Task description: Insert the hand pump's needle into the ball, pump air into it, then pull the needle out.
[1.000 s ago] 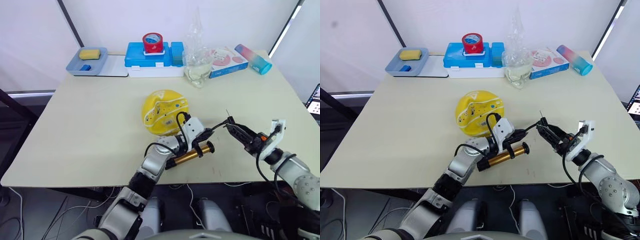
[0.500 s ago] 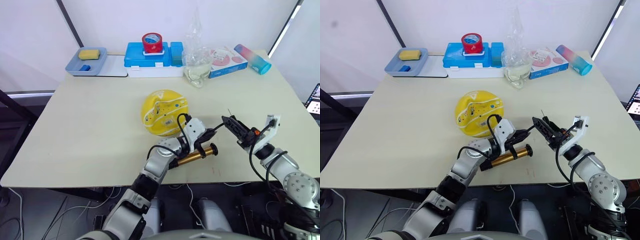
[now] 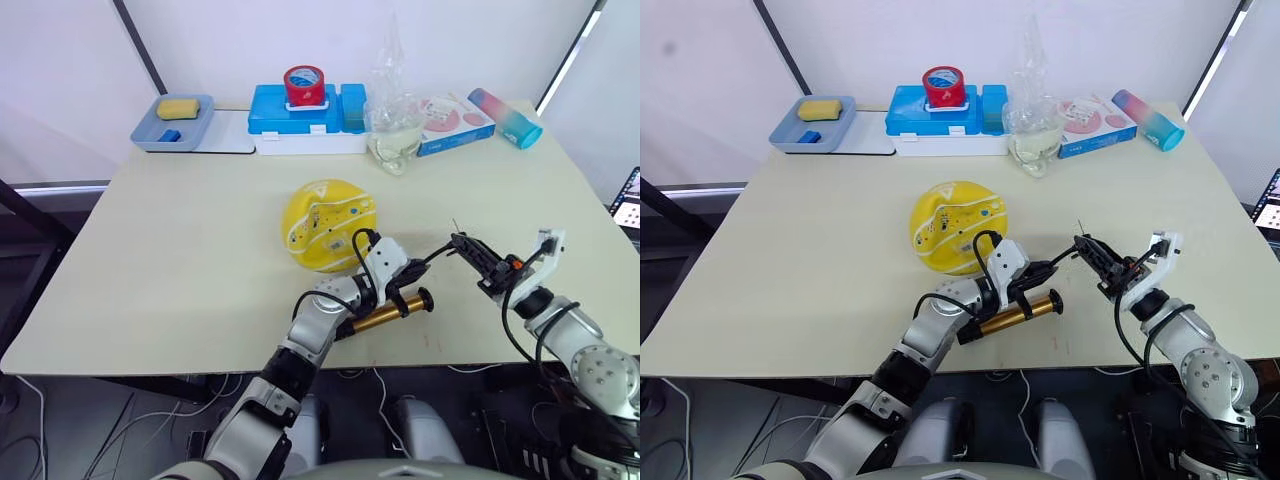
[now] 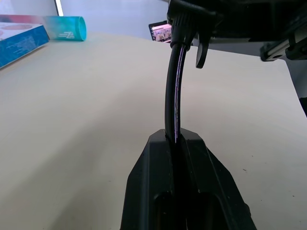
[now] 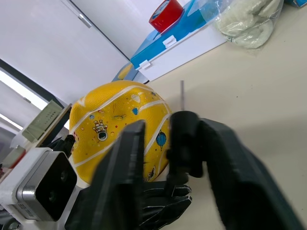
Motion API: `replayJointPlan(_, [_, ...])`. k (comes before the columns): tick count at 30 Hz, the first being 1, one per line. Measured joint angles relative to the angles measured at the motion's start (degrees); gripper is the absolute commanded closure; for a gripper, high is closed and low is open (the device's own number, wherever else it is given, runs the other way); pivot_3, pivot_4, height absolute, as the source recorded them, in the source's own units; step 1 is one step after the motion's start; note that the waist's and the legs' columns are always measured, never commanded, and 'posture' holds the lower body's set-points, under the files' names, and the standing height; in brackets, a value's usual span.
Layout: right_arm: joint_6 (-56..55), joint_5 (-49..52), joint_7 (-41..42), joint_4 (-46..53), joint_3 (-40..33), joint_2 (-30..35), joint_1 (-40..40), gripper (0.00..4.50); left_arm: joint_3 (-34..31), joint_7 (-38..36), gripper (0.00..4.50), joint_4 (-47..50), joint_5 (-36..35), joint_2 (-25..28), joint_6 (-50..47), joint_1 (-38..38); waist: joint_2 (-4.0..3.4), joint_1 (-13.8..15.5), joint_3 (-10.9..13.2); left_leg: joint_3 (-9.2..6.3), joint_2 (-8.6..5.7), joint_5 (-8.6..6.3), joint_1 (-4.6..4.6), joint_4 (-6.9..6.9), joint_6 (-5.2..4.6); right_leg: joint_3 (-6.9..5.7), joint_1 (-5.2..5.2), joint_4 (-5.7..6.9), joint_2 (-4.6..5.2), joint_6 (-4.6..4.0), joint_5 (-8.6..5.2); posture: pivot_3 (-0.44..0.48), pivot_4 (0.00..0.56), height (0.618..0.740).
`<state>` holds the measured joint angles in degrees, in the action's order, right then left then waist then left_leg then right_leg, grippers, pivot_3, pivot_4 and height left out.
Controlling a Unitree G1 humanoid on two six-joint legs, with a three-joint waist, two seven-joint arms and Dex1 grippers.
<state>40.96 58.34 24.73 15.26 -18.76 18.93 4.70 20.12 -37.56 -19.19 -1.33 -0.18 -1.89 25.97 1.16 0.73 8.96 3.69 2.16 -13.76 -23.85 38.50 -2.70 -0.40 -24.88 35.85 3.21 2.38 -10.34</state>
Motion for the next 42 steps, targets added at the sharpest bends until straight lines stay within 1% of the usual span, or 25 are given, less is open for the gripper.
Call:
replayJointPlan(1, [-0.07, -0.18, 0.21, 0.00, 0.17, 0.06, -0.08, 4.12, 0.00, 0.02, 4.50, -0.15, 0.00, -0.01, 0.00, 0.00, 0.00, -0.01, 0.00, 0.00, 0.01, 0.00, 0.00, 0.00, 0.00, 0.00, 0.00, 0.00, -0.01, 0.00, 0.00, 0.000, 0.150, 0.739])
replayJointPlan(2, [-0.23, -0.39, 0.53, -0.02, 0.29, 0.06, -0.15, 4.16, -0.01, 0.03, 4.50, -0.25, 0.00, -0.01, 0.00, 0.00, 0.00, -0.01, 0.00, 0.00, 0.01, 0.00, 0.00, 0.00, 0.00, 0.00, 0.00, 0.00, -0.01, 0.00, 0.00, 0.000, 0.150, 0.739])
replayJointPlan(13, [-2.58, -4.62, 5.15, -1.96, 1.20, 1.60, -0.86, 4.16, 0.08, -0.33, 4.50, -1.71, 0.00, -0.07, 0.75, 0.01, 0.00, 0.00, 0.00, 0.01, 0.01, 0.00, 0.00, 0.00, 0.00, 0.01, -0.01, 0.00, -0.01, 0.00, -0.01, 0.000, 0.150, 0.739])
replayJointPlan(15, [-3.37, -5.80, 6.27, -1.97, 1.71, 2.31, -0.85, 4.16, 0.05, -2.05, 3.71, -1.51, -1.01, 0.17, 0.38, -0.04, 0.00, -0.01, 0.00, 0.01, 0.01, 0.00, 0.00, 0.00, 0.00, 0.01, -0.01, 0.00, -0.01, 0.00, -0.01, 0.000, 0.150, 0.739])
replayJointPlan(16, [-3.66, -6.47, 6.58, -2.01, 2.06, 2.75, -0.85, 4.16, -0.06, -2.72, 3.41, -1.05, -1.43, 0.28, 0.12, -0.13, 0.00, -0.01, 0.00, 0.01, 0.01, 0.00, 0.00, 0.00, 0.00, 0.01, -0.01, 0.00, -0.01, 0.03, -0.03, 0.000, 0.150, 0.739])
replayJointPlan(18, [-3.80, -7.07, 7.51, -2.23, 2.18, 3.23, -0.86, 4.16, -0.07, -3.83, 2.55, 0.73, -2.24, 0.77, -0.13, -0.24, 0.00, 0.03, 0.00, 0.01, 0.01, 0.00, 0.00, 0.00, 0.00, 0.01, -0.02, 0.00, -0.01, 0.02, -0.03, 0.000, 0.150, 0.739])
replayJointPlan(19, [-3.96, -7.43, 8.08, -2.22, 2.22, 3.45, -0.90, 4.16, -0.11, -4.08, 1.98, 1.49, -2.33, 0.95, -0.18, -0.24, 0.00, 0.03, 0.00, 0.00, 0.01, 0.00, 0.00, 0.00, 0.00, 0.01, -0.01, 0.00, -0.01, 0.02, -0.03, 0.000, 0.150, 0.739])
replayJointPlan(20, [-4.70, -8.35, 9.65, -2.19, 2.87, 4.59, -1.19, 4.16, -0.05, -4.51, 1.60, 2.62, -2.34, 1.29, -0.34, -0.25, 0.00, 0.05, 0.00, 0.01, 0.01, 0.00, -0.01, 0.00, 0.00, 0.02, -0.01, -0.01, -0.01, 0.02, -0.03, 0.000, 0.150, 0.739])
replayJointPlan(21, [-5.51, -9.30, 11.05, -2.10, 3.21, 5.67, -1.53, 4.16, -0.07, -4.66, 1.03, 3.73, -2.40, 1.62, -0.73, -0.25, 0.00, 0.05, 0.00, 0.01, 0.01, 0.00, 0.00, 0.00, 0.00, 0.01, -0.01, -0.02, -0.01, 0.02, -0.03, 0.000, 0.150, 0.739])
replayJointPlan(23, [-7.52, -11.33, 13.48, -1.74, 3.77, 6.98, -2.18, 4.16, -0.12, -4.64, 0.11, 6.24, -2.84, 2.18, -2.64, -0.25, 0.00, 0.03, 0.00, 0.00, 0.01, 0.00, -0.01, -0.01, 0.00, 0.01, -0.01, -0.01, -0.01, 0.04, -0.04, 0.000, 0.150, 0.739])
replayJointPlan(24, [-9.21, -12.76, 15.18, -1.48, 4.35, 7.83, -2.68, 4.16, -0.33, -4.61, 0.04, 8.32, -3.34, 2.40, -4.03, -0.13, 0.00, 0.03, 0.00, 0.00, 0.01, 0.00, 0.00, -0.01, 0.00, 0.01, -0.01, -0.01, -0.01, 0.14, -0.11, 0.000, 0.150, 0.739])
replayJointPlan(28, [-16.60, -18.44, 21.58, -1.42, 6.13, 10.53, -4.48, 4.16, -1.58, -4.82, 0.04, 16.88, -5.37, 4.18, -9.60, 1.93, 0.00, 0.02, 0.00, 0.01, 0.01, 0.00, 0.02, -0.01, 0.00, 0.02, -0.01, -0.02, -0.02, 0.19, -0.13, 0.000, 0.150, 0.739])
replayJointPlan(32, [-24.20, -23.90, 26.56, -2.10, 7.45, 12.26, -5.10, 4.16, -2.50, -4.85, 0.04, 24.17, -7.16, 7.47, -15.50, 2.57, 0.00, 0.02, 0.01, 0.01, 0.02, 0.00, 0.02, -0.01, 0.00, 0.03, -0.01, -0.02, -0.06, 0.19, -0.14, 0.000, 0.150, 0.739])
replayJointPlan(34, [-29.36, -27.03, 29.86, -2.90, 7.63, 14.39, -5.83, 4.16, -4.93, -4.39, 0.04, 30.20, -8.84, 10.56, -20.62, 2.58, 0.00, 0.00, 0.01, 0.01, 0.02, 0.00, 0.04, -0.02, 0.00, 0.04, -0.01, -0.02, -0.06, 0.19, -0.14, 0.000, 0.150, 0.739])
replayJointPlan(37, [-32.55, -28.13, 31.73, -3.09, 7.54, 14.65, -6.35, 4.16, -8.70, -3.37, 0.04, 35.26, -10.18, 14.62, -25.40, 2.58, 0.00, -0.02, 0.01, 0.01, 0.06, 0.00, 0.06, -0.02, 0.01, 0.04, -0.01, -0.01, -0.10, 0.19, -0.15, 0.000, 0.150, 0.739])
replayJointPlan(38, [-32.71, -28.14, 31.97, -3.10, 7.51, 14.66, -6.35, 4.16, -9.25, -3.20, 0.04, 35.89, -10.25, 15.41, -26.08, 2.59, 0.00, 0.00, 0.01, 0.01, 0.06, 0.00, 0.06, -0.02, 0.01, 0.04, 0.00, -0.01, -0.10, 0.19, -0.15, 0.000, 0.150, 0.739])
replayJointPlan(41, [-32.99, -27.54, 32.94, -3.08, 6.88, 14.85, -6.33, 4.16, -14.04, -1.70, 0.04, 37.61, -11.77, 18.86, -28.98, 2.59, 0.00, 0.10, 0.02, 0.01, 0.04, 0.00, 0.05, -0.01, 0.01, 0.08, 0.00, -0.01, -0.10, 0.19, -0.14, 0.000, 0.150, 0.739])
replayJointPlan(42, [-32.99, -27.51, 33.07, -3.08, 6.81, 14.96, -6.34, 4.16, -14.58, -1.52, 0.04, 37.68, -11.87, 19.18, -29.13, 2.59, 0.00, 0.11, 0.02, 0.01, 0.03, 0.00, 0.05, -0.01, 0.01, 0.09, 0.01, -0.02, -0.10, 0.19, -0.14, 0.000, 0.150, 0.739])
